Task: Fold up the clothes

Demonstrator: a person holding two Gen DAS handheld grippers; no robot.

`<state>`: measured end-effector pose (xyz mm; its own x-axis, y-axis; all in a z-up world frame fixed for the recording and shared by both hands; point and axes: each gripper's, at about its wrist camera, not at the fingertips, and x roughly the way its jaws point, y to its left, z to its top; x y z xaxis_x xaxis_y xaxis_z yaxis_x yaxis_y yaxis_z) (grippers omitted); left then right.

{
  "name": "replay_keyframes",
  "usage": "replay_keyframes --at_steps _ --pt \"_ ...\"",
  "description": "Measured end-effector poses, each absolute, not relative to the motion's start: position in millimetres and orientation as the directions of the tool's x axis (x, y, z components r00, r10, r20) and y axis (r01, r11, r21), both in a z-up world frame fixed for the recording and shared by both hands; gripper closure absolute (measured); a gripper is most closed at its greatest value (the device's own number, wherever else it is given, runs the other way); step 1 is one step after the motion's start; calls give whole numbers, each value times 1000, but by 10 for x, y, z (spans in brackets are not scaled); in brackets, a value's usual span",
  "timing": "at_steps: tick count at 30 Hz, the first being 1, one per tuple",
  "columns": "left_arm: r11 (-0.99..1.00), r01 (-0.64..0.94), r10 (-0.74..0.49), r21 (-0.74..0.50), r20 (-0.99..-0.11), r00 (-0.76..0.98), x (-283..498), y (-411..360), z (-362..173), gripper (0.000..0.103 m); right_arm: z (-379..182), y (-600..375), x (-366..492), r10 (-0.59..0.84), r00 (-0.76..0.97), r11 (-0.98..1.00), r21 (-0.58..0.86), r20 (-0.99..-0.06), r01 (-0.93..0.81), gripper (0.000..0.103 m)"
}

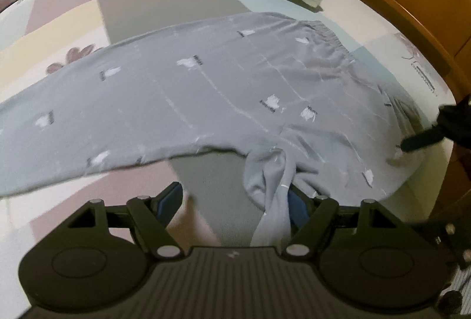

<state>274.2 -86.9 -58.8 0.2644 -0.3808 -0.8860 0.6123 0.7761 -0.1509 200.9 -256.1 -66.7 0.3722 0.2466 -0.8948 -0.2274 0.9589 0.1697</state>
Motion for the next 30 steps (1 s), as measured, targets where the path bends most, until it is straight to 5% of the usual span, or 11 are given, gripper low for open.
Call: replay_keyframes --at_steps 12,17,22,30 --pt "878 446 -296 -174 -929 220 2344 -212 -470 28 -558 -2003 2135 320 387 883 124 -865 -453 0" --pt "898 411 -267 -157 -937 225 2275 -81 -517 28 -857 -1636 2221 248 344 837 22 -906 -547 0" --pt "896 417 -265 -154 -938 224 2230 -55 -537 28 -924 -1672 2375 137 408 849 -106 -902 -518 0" --pt "877 437 -313 -200 -928 204 2190 -158 -532 28 -834 -2208 2777 85 452 913 -111 -888 -392 0"
